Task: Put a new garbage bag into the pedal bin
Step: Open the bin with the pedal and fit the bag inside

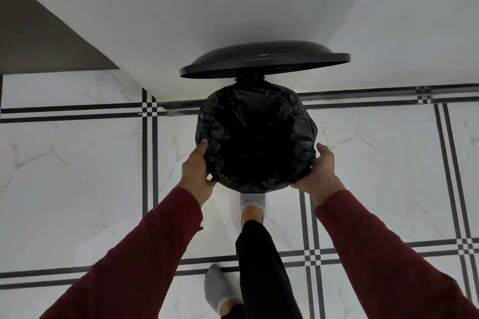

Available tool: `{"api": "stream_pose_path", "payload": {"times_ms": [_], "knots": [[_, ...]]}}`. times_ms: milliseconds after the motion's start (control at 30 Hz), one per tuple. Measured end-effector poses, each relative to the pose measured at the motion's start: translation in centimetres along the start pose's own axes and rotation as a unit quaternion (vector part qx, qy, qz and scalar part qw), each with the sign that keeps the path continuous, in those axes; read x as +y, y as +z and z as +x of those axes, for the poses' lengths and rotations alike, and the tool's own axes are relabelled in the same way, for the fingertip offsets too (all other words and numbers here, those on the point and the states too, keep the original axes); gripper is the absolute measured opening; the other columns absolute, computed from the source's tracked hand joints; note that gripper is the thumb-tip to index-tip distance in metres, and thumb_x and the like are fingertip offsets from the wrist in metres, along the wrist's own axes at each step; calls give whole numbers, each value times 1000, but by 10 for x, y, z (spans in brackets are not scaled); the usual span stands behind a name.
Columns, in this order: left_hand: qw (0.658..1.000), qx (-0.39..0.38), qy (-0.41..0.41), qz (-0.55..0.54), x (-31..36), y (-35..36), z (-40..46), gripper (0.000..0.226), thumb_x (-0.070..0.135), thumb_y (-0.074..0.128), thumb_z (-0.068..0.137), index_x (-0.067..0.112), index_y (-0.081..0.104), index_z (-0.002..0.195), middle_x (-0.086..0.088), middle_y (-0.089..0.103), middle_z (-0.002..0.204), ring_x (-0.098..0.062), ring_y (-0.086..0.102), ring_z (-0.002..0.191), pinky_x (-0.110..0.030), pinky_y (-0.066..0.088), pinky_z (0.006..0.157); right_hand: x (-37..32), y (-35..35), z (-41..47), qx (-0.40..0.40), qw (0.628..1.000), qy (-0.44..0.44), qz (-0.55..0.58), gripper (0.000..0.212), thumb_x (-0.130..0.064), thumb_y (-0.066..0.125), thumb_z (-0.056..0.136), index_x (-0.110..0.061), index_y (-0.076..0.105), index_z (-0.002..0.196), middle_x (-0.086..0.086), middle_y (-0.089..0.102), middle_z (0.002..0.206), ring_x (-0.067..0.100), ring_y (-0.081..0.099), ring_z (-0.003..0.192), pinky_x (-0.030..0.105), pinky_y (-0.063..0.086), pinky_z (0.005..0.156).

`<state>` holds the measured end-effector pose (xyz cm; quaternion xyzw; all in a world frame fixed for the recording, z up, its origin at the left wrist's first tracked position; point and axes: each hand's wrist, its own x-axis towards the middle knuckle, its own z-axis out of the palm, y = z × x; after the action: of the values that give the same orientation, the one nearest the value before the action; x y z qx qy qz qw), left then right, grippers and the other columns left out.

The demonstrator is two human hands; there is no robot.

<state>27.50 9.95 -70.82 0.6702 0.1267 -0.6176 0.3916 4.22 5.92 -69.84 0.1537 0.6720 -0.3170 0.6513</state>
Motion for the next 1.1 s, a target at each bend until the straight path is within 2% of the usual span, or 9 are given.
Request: {"api": "stream_pose_path", "payload": {"times_ms": [100,200,333,433,567,667,800,1000,1100], "knots": [[1000,-12,7,-11,1,1,-1,43,46,67,94,23,65,131,-4,71,124,-24,65,115,-49,54,102,-3,-5,-1,62,997,-15,-42,36,-50,48,90,-21,68,99,-1,68,123,20,61,111,44,41,100],[1000,0,-4,-14,3,3,-1,46,51,66,92,24,66,129,-4,69,128,-25,65,116,-48,55,100,-3,-6,1,61,997,-16,-45,43,-50,48,88,-20,69,111,0,71,124,19,65,108,40,46,84],[996,14,-83,11,13,12,-13,57,71,44,90,22,68,105,-2,65,110,-22,55,113,-53,36,111,0,-1,5,-13,1000,10,6,63,-53,45,84,-19,68,133,10,68,136,34,64,124,48,47,109],[988,60,-142,-3,12,15,-16,76,82,35,84,14,60,108,-3,56,119,-28,46,130,-61,20,117,3,1,0,-24,999,-6,49,55,-49,39,95,-14,71,123,14,70,126,36,63,122,50,44,111],[976,65,-179,-109,-12,7,-19,83,79,40,84,11,58,128,-4,58,134,-29,51,128,-62,32,112,11,-14,-3,58,998,-13,30,32,-46,48,92,-22,69,97,-5,68,117,19,60,107,45,42,90],[968,4,-165,-187,-28,0,-14,72,72,40,91,15,60,131,-13,62,132,-34,60,120,-58,46,103,22,-20,1,63,998,19,10,37,-51,50,90,-23,69,103,-5,67,120,18,59,113,45,41,99],[964,-16,-132,-231,-35,2,-6,64,64,36,99,15,56,135,-16,62,132,-37,62,121,-53,51,103,27,-13,-1,17,999,8,45,46,-54,47,93,-24,71,118,1,71,117,21,64,108,41,51,90],[975,9,-110,-194,-34,6,-4,49,52,40,103,17,63,127,-13,66,131,-32,65,116,-47,56,84,31,-10,16,-19,993,41,111,45,-48,42,95,-22,77,107,7,81,97,31,70,104,41,60,76],[989,79,-91,-84,-31,2,1,56,55,43,99,18,57,140,-6,55,147,-26,54,131,-43,46,105,27,-17,17,40,996,43,73,35,-46,44,94,-25,72,96,-2,74,93,20,64,100,46,50,90]]}}
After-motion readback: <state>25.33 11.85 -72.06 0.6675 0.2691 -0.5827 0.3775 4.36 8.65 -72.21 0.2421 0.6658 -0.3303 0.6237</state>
